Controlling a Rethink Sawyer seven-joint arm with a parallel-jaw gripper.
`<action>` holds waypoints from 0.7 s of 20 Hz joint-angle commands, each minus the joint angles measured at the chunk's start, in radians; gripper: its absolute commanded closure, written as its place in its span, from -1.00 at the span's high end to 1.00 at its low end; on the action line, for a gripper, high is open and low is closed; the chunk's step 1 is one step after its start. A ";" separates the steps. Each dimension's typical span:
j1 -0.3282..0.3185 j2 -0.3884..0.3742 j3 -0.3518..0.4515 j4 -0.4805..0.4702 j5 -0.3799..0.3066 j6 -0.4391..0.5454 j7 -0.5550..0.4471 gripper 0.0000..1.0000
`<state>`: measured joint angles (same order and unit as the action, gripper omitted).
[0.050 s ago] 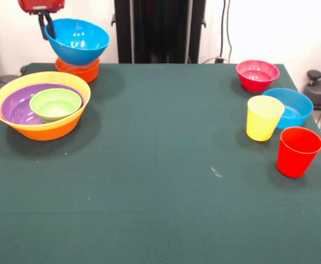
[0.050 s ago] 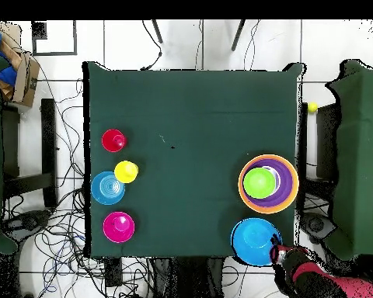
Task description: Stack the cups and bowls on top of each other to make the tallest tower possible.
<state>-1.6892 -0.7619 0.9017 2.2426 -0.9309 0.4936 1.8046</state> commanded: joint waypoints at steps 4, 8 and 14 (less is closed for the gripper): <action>0.016 -0.062 0.144 -0.059 0.088 0.153 -0.344 -1.00; 0.001 -0.071 0.178 -0.074 0.108 0.198 -0.388 -1.00; -0.003 -0.011 0.174 -0.133 0.075 0.220 -0.407 -1.00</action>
<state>-1.7234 -0.8323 1.0278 2.2045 -0.8402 0.5953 1.7858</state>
